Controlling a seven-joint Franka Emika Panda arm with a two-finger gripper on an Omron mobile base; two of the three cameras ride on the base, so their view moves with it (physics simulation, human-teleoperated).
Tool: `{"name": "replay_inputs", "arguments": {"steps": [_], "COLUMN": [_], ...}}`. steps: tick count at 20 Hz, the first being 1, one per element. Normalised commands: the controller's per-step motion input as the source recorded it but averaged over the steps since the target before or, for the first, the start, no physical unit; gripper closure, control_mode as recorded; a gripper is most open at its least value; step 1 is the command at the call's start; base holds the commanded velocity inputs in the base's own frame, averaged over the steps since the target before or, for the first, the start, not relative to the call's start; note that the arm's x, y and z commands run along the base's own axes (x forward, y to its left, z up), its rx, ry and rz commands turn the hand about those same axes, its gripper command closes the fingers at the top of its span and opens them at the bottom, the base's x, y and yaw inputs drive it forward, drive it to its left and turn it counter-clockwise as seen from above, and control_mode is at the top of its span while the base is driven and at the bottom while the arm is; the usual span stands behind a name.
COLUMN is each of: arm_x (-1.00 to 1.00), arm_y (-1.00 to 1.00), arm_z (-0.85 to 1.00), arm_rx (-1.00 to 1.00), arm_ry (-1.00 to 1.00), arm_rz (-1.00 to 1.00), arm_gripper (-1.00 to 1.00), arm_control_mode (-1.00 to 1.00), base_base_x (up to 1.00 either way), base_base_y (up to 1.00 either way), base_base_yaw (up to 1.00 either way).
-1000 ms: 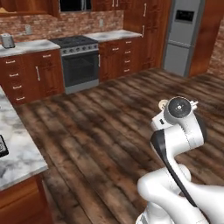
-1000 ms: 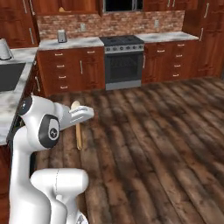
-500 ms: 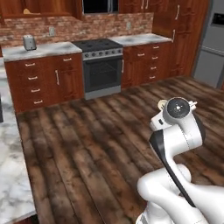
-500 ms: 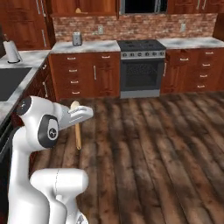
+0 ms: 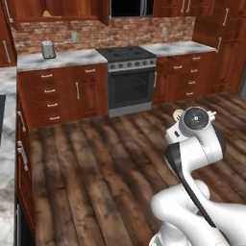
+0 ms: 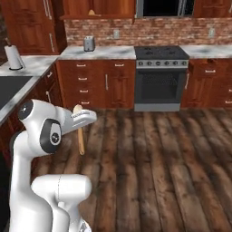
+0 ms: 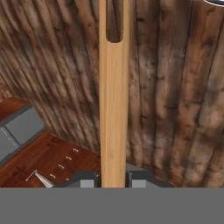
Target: Organize the utensils by type. Pick up the wooden spoons from the counter and place them in the open cabinet. Then pick up the metallic utensils from the counter and place them in the open drawer.
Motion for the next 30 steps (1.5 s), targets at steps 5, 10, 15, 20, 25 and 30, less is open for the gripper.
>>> {"name": "replay_inputs", "arguments": {"steps": [5,10,15,20,25,30], "arm_x": [0.0,0.0,0.0,0.0,0.0,0.0], "arm_y": [0.0,0.0,0.0,0.0,0.0,0.0], "arm_z": [0.0,0.0,0.0,0.0,0.0,0.0], "arm_rx": [0.0,0.0,0.0,0.0,0.0,0.0], "arm_ry": [0.0,0.0,0.0,0.0,0.0,0.0], "arm_rz": [0.0,0.0,0.0,0.0,0.0,0.0], "arm_gripper": [1.0,1.0,1.0,1.0,1.0,1.0], "arm_control_mode": [1.0,1.0,1.0,1.0,1.0,1.0], "base_base_x": [0.83,0.86,0.86,0.91,0.97,0.98], "base_base_y": [-0.1,-0.03,0.0,0.0,0.0,-0.02], "base_base_yaw": [0.24,0.23,0.21,0.18,0.14,0.1]}}
